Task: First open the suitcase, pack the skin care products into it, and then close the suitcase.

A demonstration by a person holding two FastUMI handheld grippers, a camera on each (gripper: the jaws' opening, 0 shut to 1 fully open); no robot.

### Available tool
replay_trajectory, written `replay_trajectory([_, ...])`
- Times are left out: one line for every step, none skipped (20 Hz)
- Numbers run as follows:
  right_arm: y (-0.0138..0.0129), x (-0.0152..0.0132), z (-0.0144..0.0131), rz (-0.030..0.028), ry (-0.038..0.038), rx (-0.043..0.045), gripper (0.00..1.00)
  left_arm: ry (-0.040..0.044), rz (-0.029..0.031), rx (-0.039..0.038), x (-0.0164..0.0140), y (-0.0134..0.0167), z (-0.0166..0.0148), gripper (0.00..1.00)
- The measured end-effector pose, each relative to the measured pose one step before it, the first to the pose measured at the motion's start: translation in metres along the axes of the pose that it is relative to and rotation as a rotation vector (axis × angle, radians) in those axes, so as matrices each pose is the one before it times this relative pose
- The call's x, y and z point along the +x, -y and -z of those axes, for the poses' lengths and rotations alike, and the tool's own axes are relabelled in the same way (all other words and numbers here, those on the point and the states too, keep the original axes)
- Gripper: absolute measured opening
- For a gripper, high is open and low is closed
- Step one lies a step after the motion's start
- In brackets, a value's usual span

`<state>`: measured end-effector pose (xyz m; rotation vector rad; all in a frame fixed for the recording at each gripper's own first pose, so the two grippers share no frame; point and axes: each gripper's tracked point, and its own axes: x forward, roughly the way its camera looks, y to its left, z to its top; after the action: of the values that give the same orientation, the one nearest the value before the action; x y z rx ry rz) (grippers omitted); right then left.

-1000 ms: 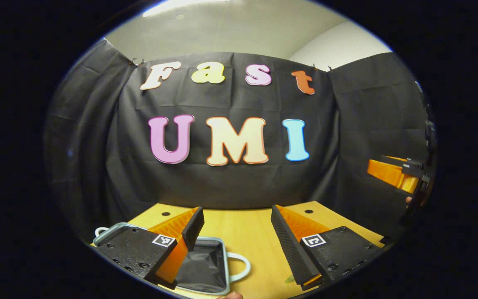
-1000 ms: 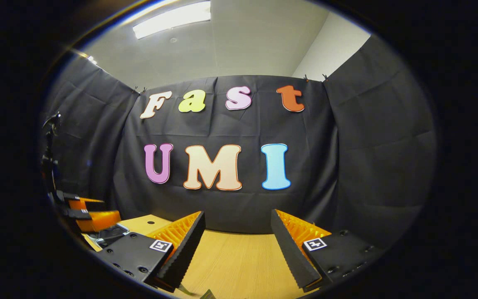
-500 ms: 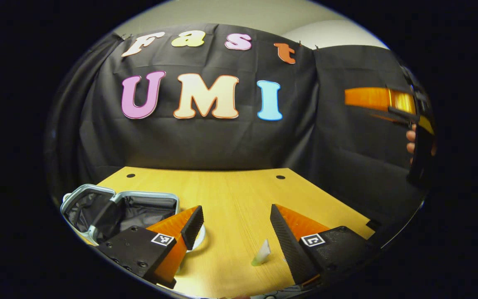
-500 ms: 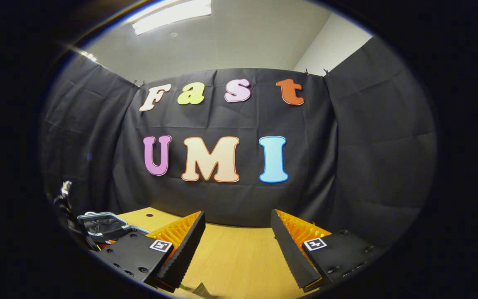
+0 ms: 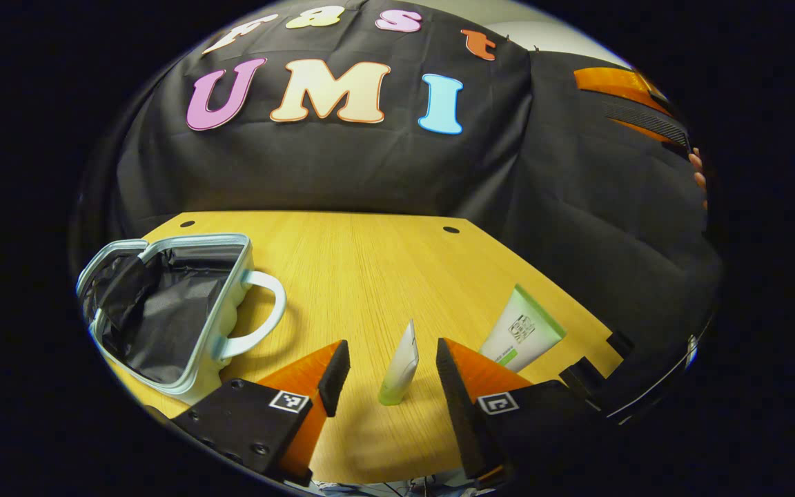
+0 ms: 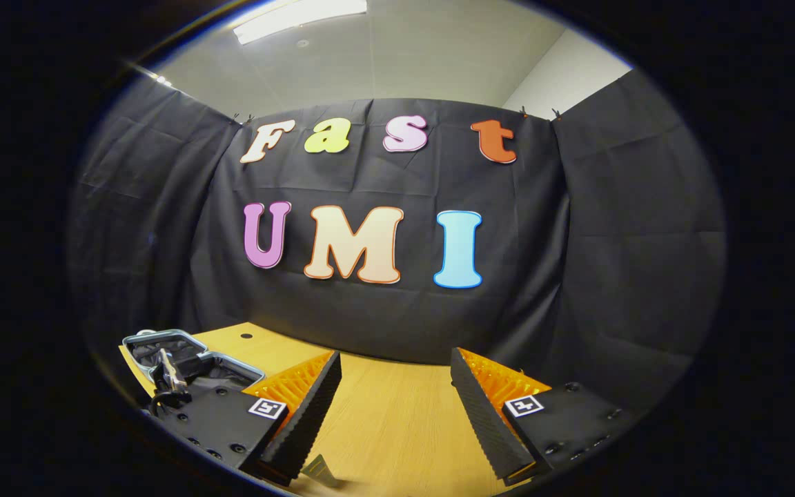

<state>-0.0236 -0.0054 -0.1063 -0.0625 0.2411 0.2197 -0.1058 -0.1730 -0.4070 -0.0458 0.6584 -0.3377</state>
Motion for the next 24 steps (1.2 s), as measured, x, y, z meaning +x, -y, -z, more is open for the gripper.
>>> replay_trajectory([-0.00581,-0.00114,0.00424,-0.02076,-0.00993,0.00714,0.99,-0.01250,0.00454,-0.00809,0.00482,0.00152,0.00565,0.66])
replay_trajectory([-0.00476,-0.00091,0.00375,-0.02198,-0.00937,0.00930,0.99,-0.01528,0.00056,-0.00747,0.00392,0.00012,0.00469,0.63])
replay_trajectory([-0.00506,-0.00060,0.00423,-0.02188,-0.00801,0.00606,0.99,-0.01278,0.00743,-0.01142,0.00367,0.00072,0.00412,0.55])
replay_trajectory([-0.00379,-0.00058,0.00436,-0.01845,-0.00621,0.00214,0.99,-0.01628,0.00561,-0.00962,0.00317,-0.00012,0.00403,0.52])
replay_trajectory([-0.00517,-0.00270,0.00622,-0.02343,-0.00589,0.00345,1.00,-0.00465,-0.01700,-0.01256,0.00328,-0.00641,0.00151,0.35])
replay_trajectory([-0.00912,-0.00144,0.00515,-0.03194,0.00777,0.01512,0.99,0.00523,-0.01553,-0.01642,0.00544,-0.00430,-0.00369,0.29])
replay_trajectory([-0.01155,-0.00149,0.00683,-0.03530,0.00525,0.01983,0.99,-0.00774,0.01166,-0.02156,-0.00293,-0.00201,-0.00054,0.19])
replay_trajectory([-0.00964,0.00041,0.01438,-0.02797,-0.00502,0.01562,1.00,-0.01793,-0.00881,-0.02007,0.00252,-0.00327,-0.00048,0.16])
replay_trajectory([-0.00483,0.00094,0.01384,-0.00866,-0.01145,0.00102,0.98,-0.00306,-0.00599,-0.01417,-0.00306,-0.00296,-0.00272,0.14])
replay_trajectory([-0.00324,0.00167,0.01716,-0.00375,-0.01361,-0.00948,0.99,-0.00482,-0.00485,-0.00581,-0.00375,-0.00170,-0.00568,0.13])
replay_trajectory([-0.00400,0.00172,0.01620,-0.00479,-0.01864,-0.01282,0.99,0.00200,-0.00021,-0.00081,-0.00435,-0.00144,-0.00643,0.12])
replay_trajectory([-0.00493,0.00312,0.01794,-0.00894,-0.03143,-0.01194,0.98,0.00869,-0.00566,0.00118,-0.00565,-0.00138,-0.00840,0.12])
replay_trajectory([-0.00608,0.00445,0.01813,-0.01680,-0.03303,-0.00585,0.99,0.00474,-0.00228,-0.00070,-0.00597,-0.00142,-0.00875,0.11])
replay_trajectory([-0.00467,0.00328,0.01437,-0.01033,-0.02377,-0.00088,0.99,0.00711,-0.00260,-0.00448,-0.00634,-0.00150,-0.00821,0.12])
replay_trajectory([0.00057,0.00111,0.01216,0.00327,-0.01871,0.00207,0.99,0.01079,-0.00985,-0.00155,-0.00667,-0.00275,-0.00940,0.12])
replay_trajectory([0.00011,0.00286,0.01480,0.00645,-0.02115,0.00546,0.99,0.00687,-0.01248,0.00305,-0.00793,-0.00444,-0.00805,0.12])
replay_trajectory([-0.00209,0.00455,0.01807,0.00488,-0.02667,0.00748,0.99,0.01154,-0.01151,0.00403,-0.00857,-0.00461,-0.01006,0.11])
replay_trajectory([-0.00026,0.00480,0.01591,0.00702,-0.02530,0.00166,0.99,0.00923,-0.00721,-0.00241,-0.00757,-0.00256,-0.00633,0.12])
replay_trajectory([-0.00167,0.00526,0.01463,0.00006,-0.02456,0.00250,0.99,0.00398,-0.00494,-0.00053,-0.00702,-0.00264,-0.00457,0.12])
replay_trajectory([-0.00122,0.00508,0.01548,0.00117,-0.02789,0.00591,0.99,0.00056,-0.01431,0.00240,-0.00770,-0.00541,-0.00290,0.11])
replay_trajectory([0.00073,0.00593,0.01528,0.00243,-0.02802,0.00835,0.99,-0.01162,-0.01075,0.00379,-0.00614,-0.00516,-0.00061,0.12])
replay_trajectory([0.00093,0.00471,0.01351,0.00370,-0.03356,0.01436,0.99,-0.00546,-0.02109,0.00083,-0.00729,-0.00691,-0.00021,0.12])
replay_trajectory([0.00077,0.00457,0.01222,-0.00007,-0.02517,0.01756,1.00,-0.00029,-0.00899,-0.00484,-0.00468,-0.00533,-0.00058,0.11])
replay_trajectory([0.00059,0.00309,0.00731,-0.00289,-0.01871,0.01528,0.99,0.00062,-0.00909,-0.01136,-0.00559,-0.00338,-0.00101,0.11])
